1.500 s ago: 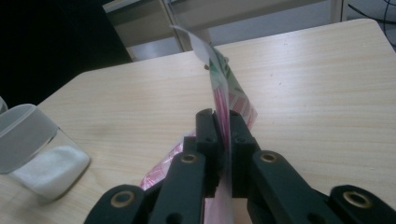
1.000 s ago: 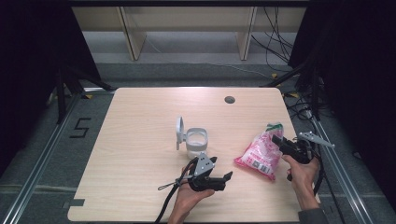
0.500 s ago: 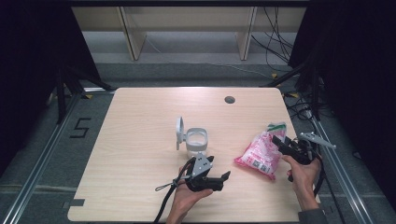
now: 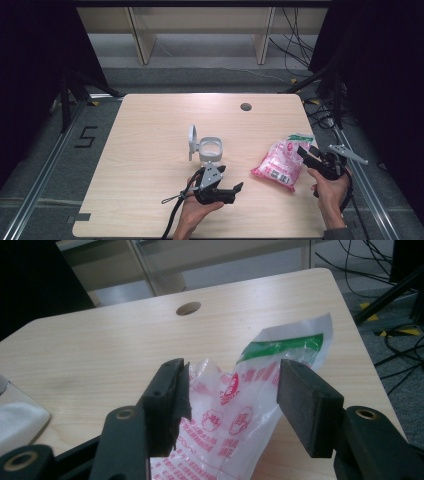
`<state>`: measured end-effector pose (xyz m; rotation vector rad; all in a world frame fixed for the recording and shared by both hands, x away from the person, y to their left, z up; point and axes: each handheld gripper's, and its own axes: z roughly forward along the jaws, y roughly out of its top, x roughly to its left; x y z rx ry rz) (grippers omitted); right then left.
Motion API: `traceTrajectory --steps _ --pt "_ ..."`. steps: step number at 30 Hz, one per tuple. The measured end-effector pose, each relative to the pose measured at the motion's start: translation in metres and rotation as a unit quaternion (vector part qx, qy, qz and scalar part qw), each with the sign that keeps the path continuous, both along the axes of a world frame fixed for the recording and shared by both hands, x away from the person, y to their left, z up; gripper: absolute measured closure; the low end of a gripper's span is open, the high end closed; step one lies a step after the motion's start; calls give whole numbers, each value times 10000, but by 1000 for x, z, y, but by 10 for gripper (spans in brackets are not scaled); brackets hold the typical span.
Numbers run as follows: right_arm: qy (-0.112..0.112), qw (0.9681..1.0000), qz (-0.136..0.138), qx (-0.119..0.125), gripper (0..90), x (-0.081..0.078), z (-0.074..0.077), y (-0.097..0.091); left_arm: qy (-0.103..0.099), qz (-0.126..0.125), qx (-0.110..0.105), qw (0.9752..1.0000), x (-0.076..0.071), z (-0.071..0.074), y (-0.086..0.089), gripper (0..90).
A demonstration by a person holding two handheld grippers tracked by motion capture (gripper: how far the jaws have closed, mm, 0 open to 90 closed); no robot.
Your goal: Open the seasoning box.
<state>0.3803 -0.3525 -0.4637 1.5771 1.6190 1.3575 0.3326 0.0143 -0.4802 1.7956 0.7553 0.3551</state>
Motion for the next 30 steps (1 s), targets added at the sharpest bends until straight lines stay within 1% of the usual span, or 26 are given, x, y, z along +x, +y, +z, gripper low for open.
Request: traceTrajectory --steps 1,2,3,5,6,7,8,10,11,12,13,14,15,16,17,18,19,20,21,22,23,24,25,27,28,30 --pt "94 9999 -84 17 455 -2 0 0 -3 13 2 10000 0 0 1 211" --pt "104 9999 -55 -48 455 -3 0 -2 -19 -18 3 10000 1 0 2 212" --pt "154 9998 -110 9 453 -5 0 -1 -16 -15 13 10000 1 0 2 212" --pt "26 9998 -24 -190 453 -5 -1 -4 0 8 11 10000 0 -1 2 213" --pt "14 10000 -62 15 452 -7 -1 -1 -4 13 52 10000 0 -1 3 213" --pt "-20 10000 -12 -85 451 -7 -1 -2 -11 25 66 10000 0 -1 4 214" --pt "8 10000 -64 -53 449 -9 1 0 1 41 100 9999 -1 -1 5 214" --pt "25 9999 21 -123 446 -12 3 0 6 57 112 9999 -1 -1 7 215" --pt "-109 9999 43 -67 443 -12 2 2 1 73 105 9999 -1 0 9 215" --pt "-147 9998 108 -90 441 -13 3 4 10 124 76 9999 -2 0 9 215" --pt "-169 9997 167 8 440 -14 4 7 -8 98 47 9999 -1 0 11 216" --pt "-113 9997 210 26 439 -16 6 10 -8 135 71 9999 -2 1 12 217" --pt "-91 9995 280 -59 439 -17 7 12 -14 133 37 9999 -1 1 14 218" --pt "-144 9992 353 -103 436 -17 7 15 -7 176 89 9998 -2 2 15 218" --pt "-122 9989 428 -133 433 -18 8 17 -15 165 55 9998 -1 3 16 218" --pt "-136 9985 509 -170 431 -19 8 19 -17 211 94 9997 -2 4 18 219" --pt "-87 9985 535 -5 430 -20 8 24 -19 194 44 9998 -1 4 19 220" --pt "-120 9978 625 -176 429 -20 8 25 -24 239 115 9996 -2 5 20 220" --pt "-64 9975 690 -95 427 -21 7 29 -31 259 105 9996 -2 5 22 221" --pt "-59 9972 732 -154 423 -21 7 30 -47 236 83 9997 -1 5 23 221" --pt "-31 9969 771 -139 416 -21 6 33 -35 281 136 9995 -2 6 24 222" --pt "-103 9961 875 -83 413 -20 5 35 -34 299 124 9995 -2 5 25 222" --pt "-11 9961 887 -19 415 -21 4 37 -31 307 159 9994 -2 5 27 223" --pt "59 9957 926 -3 418 -23 4 40 -47 303 121 9995 -2 4 29 223" --pt "-56 9943 1061 -4 418 -22 3 41 -38 326 200 9993 -3 5 31 223" --pt "-26 9946 1010 -228 412 -23 4 41 -41 383 170 9991 -3 5 35 223"
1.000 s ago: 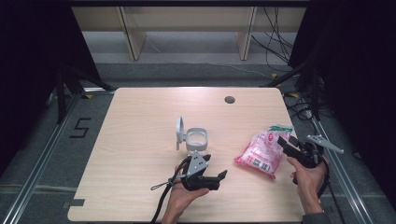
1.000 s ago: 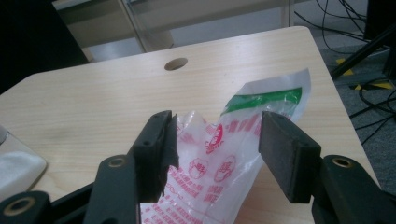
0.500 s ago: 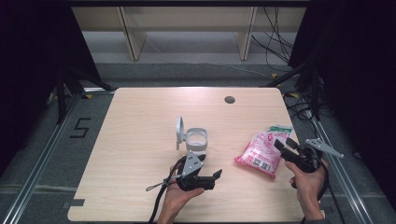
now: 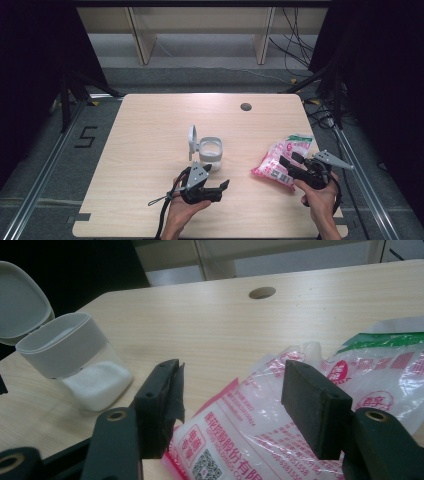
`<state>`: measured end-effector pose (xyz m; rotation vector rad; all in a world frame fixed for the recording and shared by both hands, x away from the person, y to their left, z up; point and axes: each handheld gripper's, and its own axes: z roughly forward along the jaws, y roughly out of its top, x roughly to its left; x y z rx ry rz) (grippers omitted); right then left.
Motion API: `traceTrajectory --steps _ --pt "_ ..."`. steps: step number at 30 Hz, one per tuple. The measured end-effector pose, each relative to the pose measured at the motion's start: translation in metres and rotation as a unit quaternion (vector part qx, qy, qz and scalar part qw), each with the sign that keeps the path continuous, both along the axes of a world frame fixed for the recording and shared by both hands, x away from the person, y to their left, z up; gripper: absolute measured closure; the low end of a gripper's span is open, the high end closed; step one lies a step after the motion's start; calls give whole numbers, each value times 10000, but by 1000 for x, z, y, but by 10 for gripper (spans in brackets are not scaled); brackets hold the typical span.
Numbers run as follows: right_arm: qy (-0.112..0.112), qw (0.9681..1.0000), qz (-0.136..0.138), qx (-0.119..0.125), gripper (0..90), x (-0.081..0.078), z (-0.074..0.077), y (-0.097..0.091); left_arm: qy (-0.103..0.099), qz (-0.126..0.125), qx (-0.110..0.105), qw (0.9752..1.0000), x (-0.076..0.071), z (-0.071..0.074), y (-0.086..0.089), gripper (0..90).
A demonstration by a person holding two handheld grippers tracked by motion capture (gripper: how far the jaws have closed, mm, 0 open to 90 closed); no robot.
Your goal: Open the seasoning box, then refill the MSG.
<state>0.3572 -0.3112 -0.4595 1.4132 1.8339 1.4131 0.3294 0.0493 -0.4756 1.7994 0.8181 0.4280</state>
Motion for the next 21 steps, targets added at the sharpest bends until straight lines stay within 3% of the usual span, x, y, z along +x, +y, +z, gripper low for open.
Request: traceTrajectory --steps 1,3,4,5,7,10,13,16,18,19,21 --pt "59 10000 38 54 411 -1 1 1 -14 16 -21 10000 0 0 2 223" --pt "21 9999 110 33 409 -1 -1 2 -6 65 -30 10000 0 -1 8 223" --pt "-60 9998 114 145 407 0 -2 3 -16 116 -13 9999 0 -1 10 223" --pt "91 9997 61 240 407 -3 -1 5 -11 126 -7 9999 0 -1 13 223" --pt "80 9999 111 55 403 -3 -1 3 -4 183 -3 9998 0 0 18 223" --pt "159 9996 135 176 400 -5 -1 7 -38 277 33 9996 -1 2 25 223" --pt "111 9998 160 62 400 -6 -2 7 -28 364 43 9993 -1 3 31 223" --pt "108 9994 154 279 399 -7 -3 11 -43 444 65 9990 -1 3 35 223" --pt "105 9997 187 98 398 -8 -2 10 -51 485 62 9988 -1 3 38 223" --pt "159 9994 186 227 397 -10 -1 11 -112 427 155 9989 0 4 40 223" --pt "136 9995 263 104 396 -10 -1 10 -24 531 84 9986 0 3 41 224"
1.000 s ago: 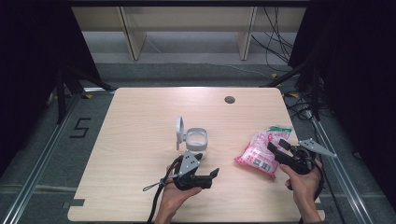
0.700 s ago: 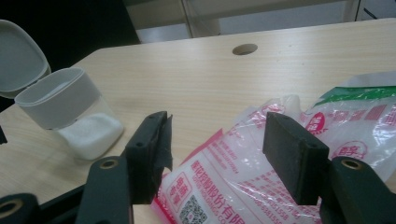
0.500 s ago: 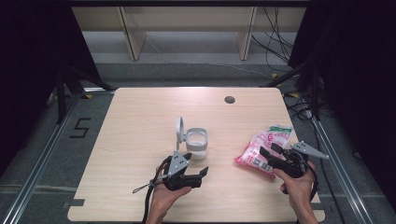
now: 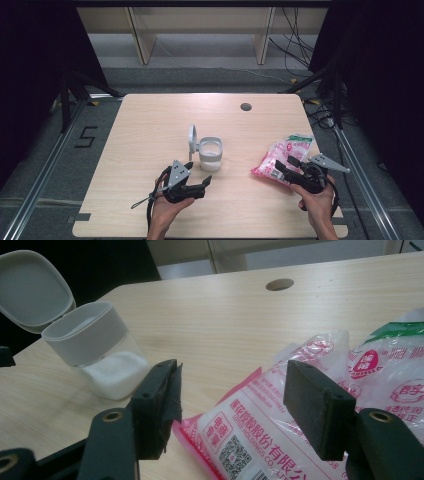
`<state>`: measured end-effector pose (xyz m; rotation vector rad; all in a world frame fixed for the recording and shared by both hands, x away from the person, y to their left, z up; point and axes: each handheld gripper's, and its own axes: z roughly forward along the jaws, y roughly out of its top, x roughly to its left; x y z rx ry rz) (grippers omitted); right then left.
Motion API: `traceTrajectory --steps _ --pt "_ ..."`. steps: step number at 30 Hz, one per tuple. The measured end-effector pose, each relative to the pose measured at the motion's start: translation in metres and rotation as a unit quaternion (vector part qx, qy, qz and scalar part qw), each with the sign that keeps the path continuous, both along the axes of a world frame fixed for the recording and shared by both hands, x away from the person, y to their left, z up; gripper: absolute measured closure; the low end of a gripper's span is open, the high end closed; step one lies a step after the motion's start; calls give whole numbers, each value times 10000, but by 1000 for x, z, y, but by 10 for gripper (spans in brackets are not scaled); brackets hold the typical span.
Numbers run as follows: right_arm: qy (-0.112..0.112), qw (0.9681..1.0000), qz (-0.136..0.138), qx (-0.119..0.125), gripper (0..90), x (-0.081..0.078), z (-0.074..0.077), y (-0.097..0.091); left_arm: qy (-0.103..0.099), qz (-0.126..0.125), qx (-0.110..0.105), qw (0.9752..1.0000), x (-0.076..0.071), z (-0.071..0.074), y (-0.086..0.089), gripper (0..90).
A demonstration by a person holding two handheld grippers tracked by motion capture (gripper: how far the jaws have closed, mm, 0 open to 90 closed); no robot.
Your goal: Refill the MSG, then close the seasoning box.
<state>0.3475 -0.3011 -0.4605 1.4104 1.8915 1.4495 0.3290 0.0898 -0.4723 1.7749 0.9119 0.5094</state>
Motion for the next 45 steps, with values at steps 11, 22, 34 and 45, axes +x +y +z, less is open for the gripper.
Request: traceTrajectory --steps 11,22,34,45 --pt "42 9999 34 86 397 -7 -3 7 -68 102 83 9999 2 3 13 259" --pt "-31 9997 244 -43 404 -8 -6 6 -346 292 -86 9989 5 10 28 602" --pt "27 9995 300 -70 411 -11 -8 10 -560 579 259 9964 15 12 37 874" --pt "-160 9992 297 -204 409 -12 -7 12 -510 522 464 9963 30 20 38 894"
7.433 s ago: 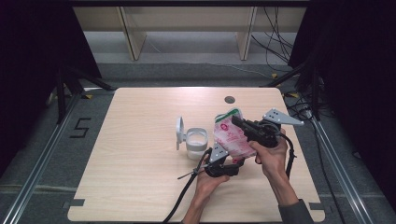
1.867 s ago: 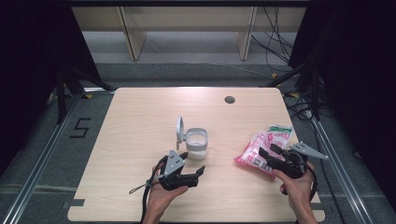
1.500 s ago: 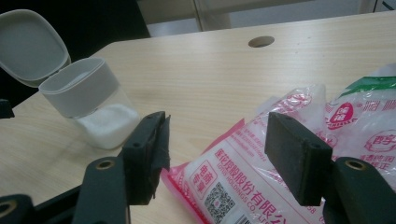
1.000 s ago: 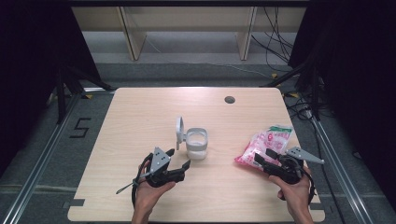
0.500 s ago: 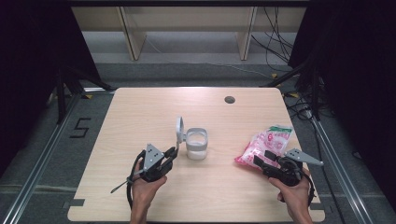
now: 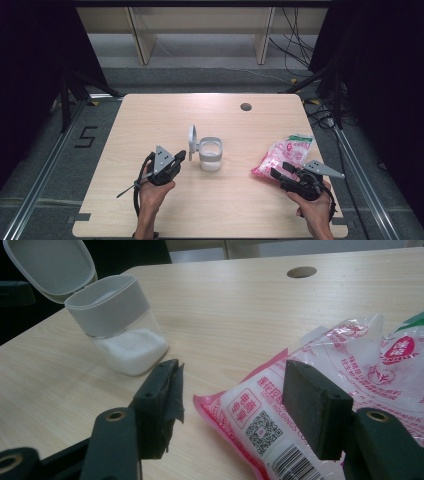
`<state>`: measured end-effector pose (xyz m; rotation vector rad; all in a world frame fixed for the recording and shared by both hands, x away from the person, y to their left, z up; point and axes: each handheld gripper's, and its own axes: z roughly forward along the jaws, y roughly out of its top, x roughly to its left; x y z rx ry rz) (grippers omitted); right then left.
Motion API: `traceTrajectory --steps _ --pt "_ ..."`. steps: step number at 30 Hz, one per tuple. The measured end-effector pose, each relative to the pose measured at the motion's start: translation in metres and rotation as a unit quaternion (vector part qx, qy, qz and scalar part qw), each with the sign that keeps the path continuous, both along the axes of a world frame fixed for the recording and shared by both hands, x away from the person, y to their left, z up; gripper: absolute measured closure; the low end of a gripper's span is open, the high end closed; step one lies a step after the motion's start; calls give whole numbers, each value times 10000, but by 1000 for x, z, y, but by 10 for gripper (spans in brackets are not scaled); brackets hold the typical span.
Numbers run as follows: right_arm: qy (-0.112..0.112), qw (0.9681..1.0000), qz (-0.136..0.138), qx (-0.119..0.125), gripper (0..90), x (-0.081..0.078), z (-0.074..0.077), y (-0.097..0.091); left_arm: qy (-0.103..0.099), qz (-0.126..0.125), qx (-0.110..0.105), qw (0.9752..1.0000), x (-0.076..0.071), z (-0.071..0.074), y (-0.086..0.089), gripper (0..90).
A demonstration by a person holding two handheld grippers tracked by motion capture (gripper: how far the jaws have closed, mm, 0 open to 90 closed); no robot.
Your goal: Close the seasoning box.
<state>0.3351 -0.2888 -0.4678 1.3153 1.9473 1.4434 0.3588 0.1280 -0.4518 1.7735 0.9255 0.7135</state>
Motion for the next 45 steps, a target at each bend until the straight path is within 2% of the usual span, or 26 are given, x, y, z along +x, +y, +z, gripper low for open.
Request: traceTrajectory --steps 2,3,5,6,7,8,11,13,14,19,20,21,23,25,30,32,34,35,36,37,38,40,41,42,43,45 --pt "142 9998 85 135 408 -3 1 2 -27 -21 22 10000 3 1 0 894" --pt "160 9998 77 114 408 -3 1 3 -7 -23 89 10000 4 2 0 894" --pt "43 10000 49 32 407 -3 1 3 -6 -13 31 10000 7 3 0 894" --pt "114 9998 102 129 407 -4 2 4 -13 -33 19 10000 9 4 0 894" --pt "98 9999 140 -3 407 -4 2 3 -20 -14 -37 10000 10 5 1 894" --pt "144 9997 148 86 407 -4 2 4 6 -32 -39 10000 11 5 1 894" --pt "243 9995 202 97 407 -5 3 4 5 -44 10 10000 14 7 0 894" --pt "151 9996 153 171 407 -5 2 6 -12 -69 8 10000 15 9 -2 894" --pt "120 9998 137 115 407 -6 2 6 -9 -64 7 10000 15 9 -3 894" --pt "98 9998 152 123 408 -6 1 6 -11 -93 88 9999 21 8 -5 894" --pt "177 9996 126 191 408 -7 2 7 -10 -101 65 9999 21 8 -5 894" --pt "99 9998 156 119 408 -6 2 6 -6 -144 17 9999 21 8 -6 894" --pt "105 9997 161 122 408 -6 1 6 -9 -135 35 9999 22 9 -7 894" --pt "23 9999 123 -33 408 -5 0 4 1 -127 56 9999 23 9 -7 894" --pt "13 9999 132 -1 407 -4 0 5 11 -117 -26 9999 25 10 -9 894" --pt "169 9997 145 -42 407 -6 1 5 -36 -145 48 9999 25 11 -9 894" --pt "108 9998 170 -55 408 -5 1 4 -17 -143 71 9999 26 11 -9 894" --pt "282 9995 117 95 408 -8 2 6 -14 -130 69 9999 26 11 -9 894" --pt "69 9998 191 1 407 -5 2 4 -5 -132 47 9999 26 11 -8 894" --pt "197 9996 188 103 407 -6 1 5 15 -118 9 9999 26 11 -9 894" --pt "199 9996 200 74 407 -5 1 5 -34 -137 66 9999 27 12 -8 893" --pt "123 9997 198 67 407 -4 0 4 -33 -112 20 9999 27 13 -9 894" --pt "266 9995 110 148 407 -6 1 6 -41 -111 14 9999 28 13 -9 894" --pt "149 9997 174 55 407 -4 0 4 -36 -87 20 10000 28 14 -8 894" --pt "253 9995 124 170 407 -6 1 6 -47 -82 38 9999 27 14 -8 894" --pt "247 9995 150 161 407 -5 1 6 -37 -67 23 10000 27 15 -7 894"
